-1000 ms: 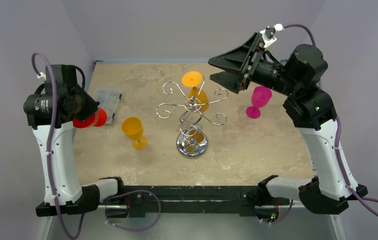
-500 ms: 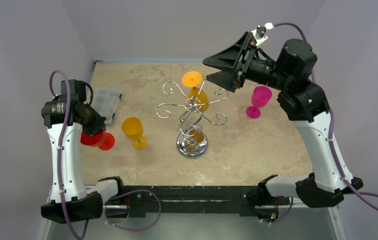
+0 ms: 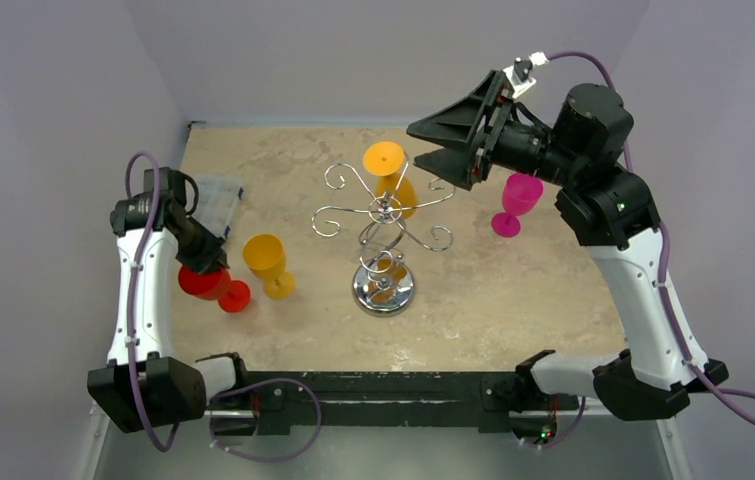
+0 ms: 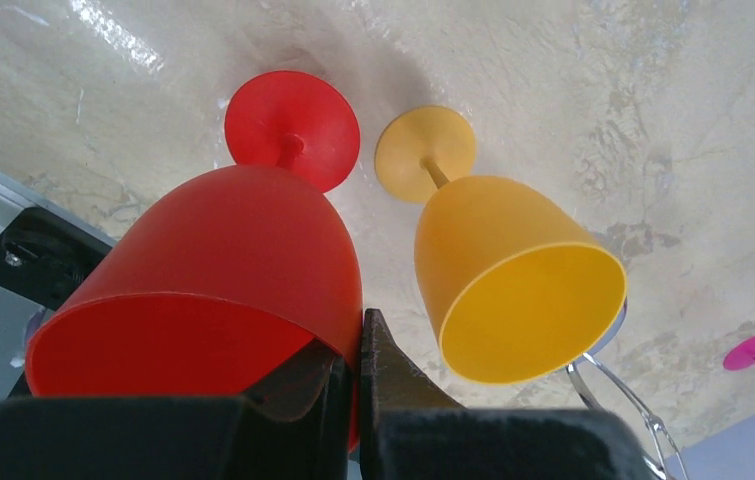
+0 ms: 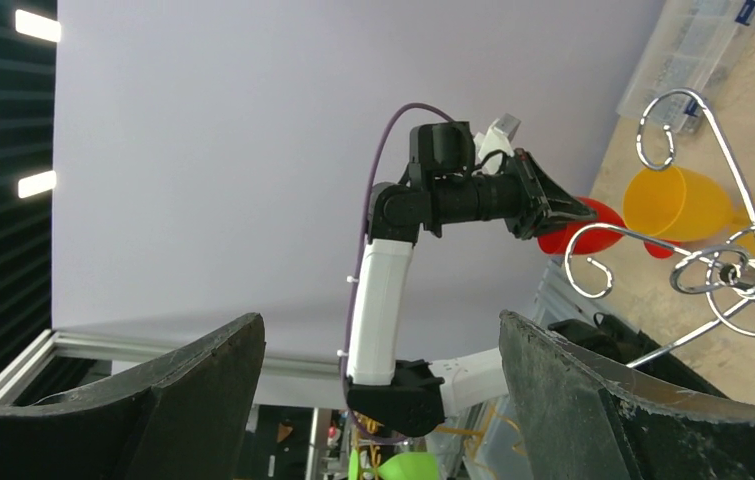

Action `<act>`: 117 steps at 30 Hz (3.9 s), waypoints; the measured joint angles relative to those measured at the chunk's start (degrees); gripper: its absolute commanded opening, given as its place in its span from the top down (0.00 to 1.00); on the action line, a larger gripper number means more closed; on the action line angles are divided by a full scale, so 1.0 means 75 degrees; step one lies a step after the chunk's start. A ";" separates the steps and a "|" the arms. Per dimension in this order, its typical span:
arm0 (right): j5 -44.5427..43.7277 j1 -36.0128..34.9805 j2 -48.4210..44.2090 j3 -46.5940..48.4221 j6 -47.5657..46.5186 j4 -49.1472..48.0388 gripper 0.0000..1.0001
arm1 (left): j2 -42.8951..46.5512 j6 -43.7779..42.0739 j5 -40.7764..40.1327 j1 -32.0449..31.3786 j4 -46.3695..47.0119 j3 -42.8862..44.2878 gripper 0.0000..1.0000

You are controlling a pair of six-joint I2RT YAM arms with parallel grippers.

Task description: Take the wine glass off the wine glass rack

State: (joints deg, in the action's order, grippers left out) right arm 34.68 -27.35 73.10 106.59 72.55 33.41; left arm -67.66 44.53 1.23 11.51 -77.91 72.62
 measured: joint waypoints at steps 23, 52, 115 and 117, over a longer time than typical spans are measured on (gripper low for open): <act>-0.0160 0.0055 -0.0122 -0.0373 -0.0076 -0.0003 0.14 | -0.0694 -0.0297 -0.0597 0.0012 0.1390 -0.0443 1.00; -0.0294 0.0055 -0.0087 -0.0373 -0.0076 -0.0055 0.15 | -0.0921 -0.0484 -0.0478 0.0015 0.1582 -0.0227 0.38; 0.0516 0.0201 -0.0431 -0.0956 -0.0143 -0.0344 0.12 | 0.0560 -0.0463 0.3812 -0.0143 0.1402 0.5680 0.05; 0.0507 0.0210 -0.0460 -0.0956 -0.0224 -0.0175 0.12 | 0.0568 -0.0251 0.4243 -0.0146 0.1912 0.5525 0.05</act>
State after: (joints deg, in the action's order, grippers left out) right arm 38.48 -25.78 69.65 99.42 70.87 32.10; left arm -63.40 42.65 33.06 10.41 -63.57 114.06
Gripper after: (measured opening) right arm 0.887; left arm 0.946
